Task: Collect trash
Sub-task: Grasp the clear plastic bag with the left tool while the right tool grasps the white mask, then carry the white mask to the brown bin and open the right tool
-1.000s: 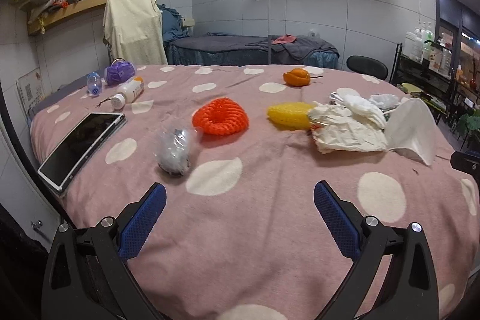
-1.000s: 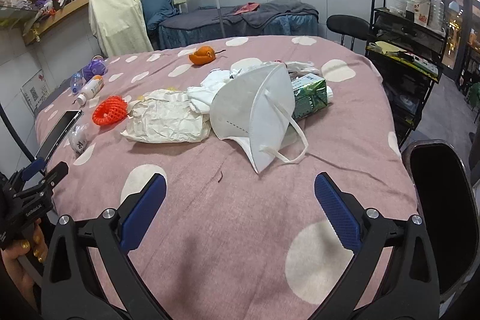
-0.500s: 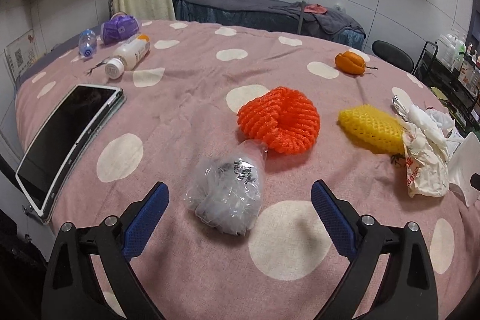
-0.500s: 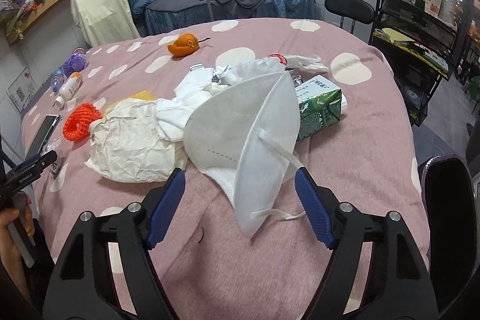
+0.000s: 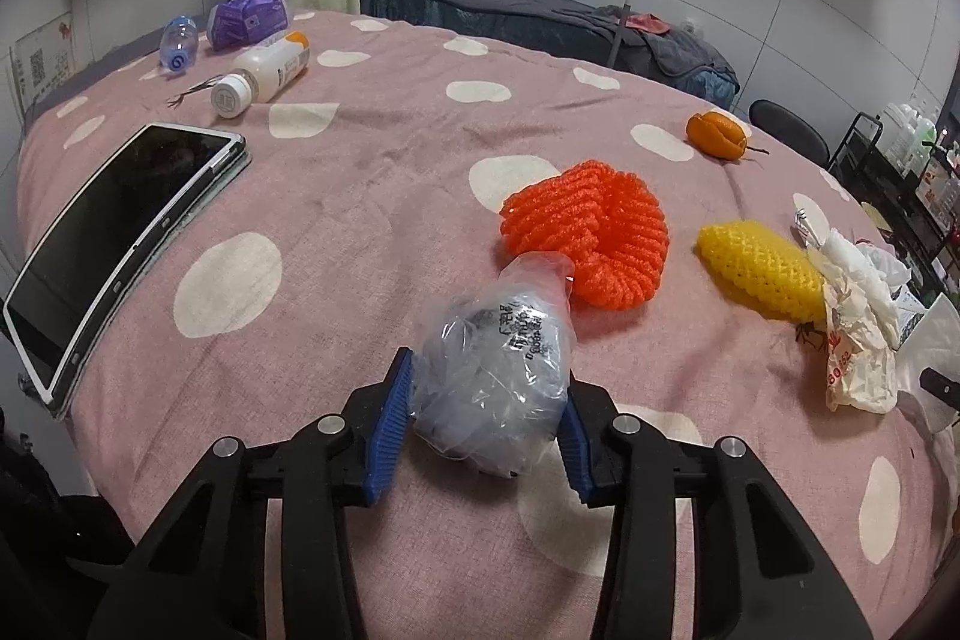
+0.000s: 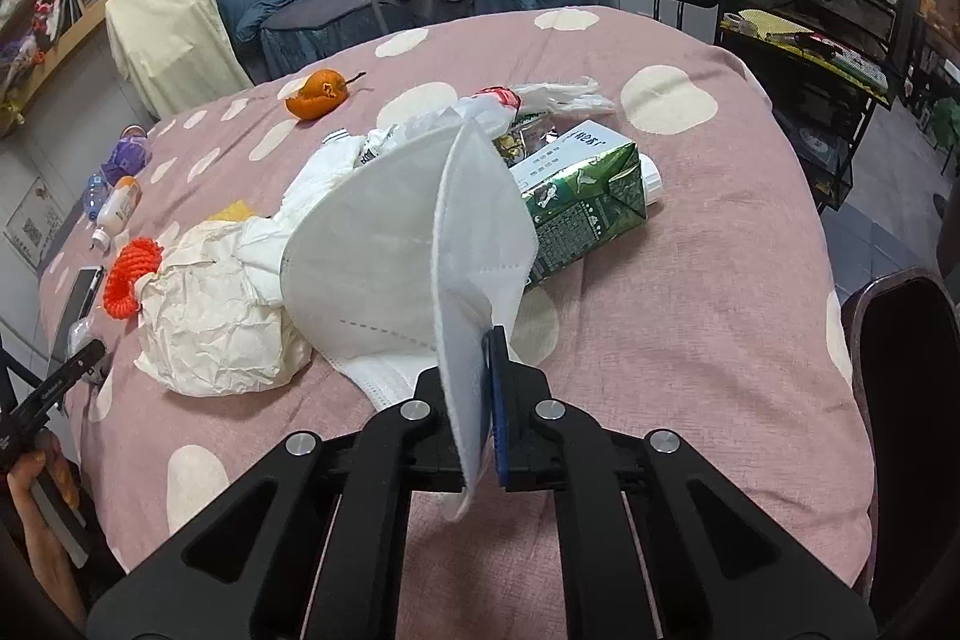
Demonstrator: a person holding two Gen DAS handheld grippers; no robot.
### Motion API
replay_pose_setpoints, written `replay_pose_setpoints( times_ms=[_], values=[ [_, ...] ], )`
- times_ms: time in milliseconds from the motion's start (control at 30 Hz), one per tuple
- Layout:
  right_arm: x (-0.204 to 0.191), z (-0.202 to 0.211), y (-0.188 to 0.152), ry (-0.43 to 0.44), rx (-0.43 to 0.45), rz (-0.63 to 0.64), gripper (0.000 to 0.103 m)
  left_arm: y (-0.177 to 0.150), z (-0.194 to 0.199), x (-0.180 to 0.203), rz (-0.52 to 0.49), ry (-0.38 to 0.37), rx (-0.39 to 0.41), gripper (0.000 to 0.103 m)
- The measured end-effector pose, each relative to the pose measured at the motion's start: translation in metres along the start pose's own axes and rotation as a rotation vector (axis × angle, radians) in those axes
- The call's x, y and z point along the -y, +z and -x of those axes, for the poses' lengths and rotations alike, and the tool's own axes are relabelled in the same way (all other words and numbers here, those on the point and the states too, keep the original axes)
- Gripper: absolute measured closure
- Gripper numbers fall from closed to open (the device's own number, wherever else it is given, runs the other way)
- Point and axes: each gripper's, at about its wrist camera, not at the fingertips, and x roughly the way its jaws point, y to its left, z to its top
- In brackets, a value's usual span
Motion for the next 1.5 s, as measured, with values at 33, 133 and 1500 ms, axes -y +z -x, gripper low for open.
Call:
replay_pose_setpoints(
  times_ms=[33,133,1500],
  values=[
    [0.0,0.002,0.0,0.001,0.008,0.0,0.099,0.0,0.003,0.001,0.002,-0.001,0.01,0.061],
    [0.002,0.01,-0.003,0.012,0.032,-0.003,0.1,-0.004,0.015,0.007,-0.001,-0.003,0.043,0.061],
    [0.172,0.154,-0.065,-0.164,0.271,-0.289,0.1,-0.051,0.092,0.277,-0.403,-0.547,0.121,0.061]
  ],
)
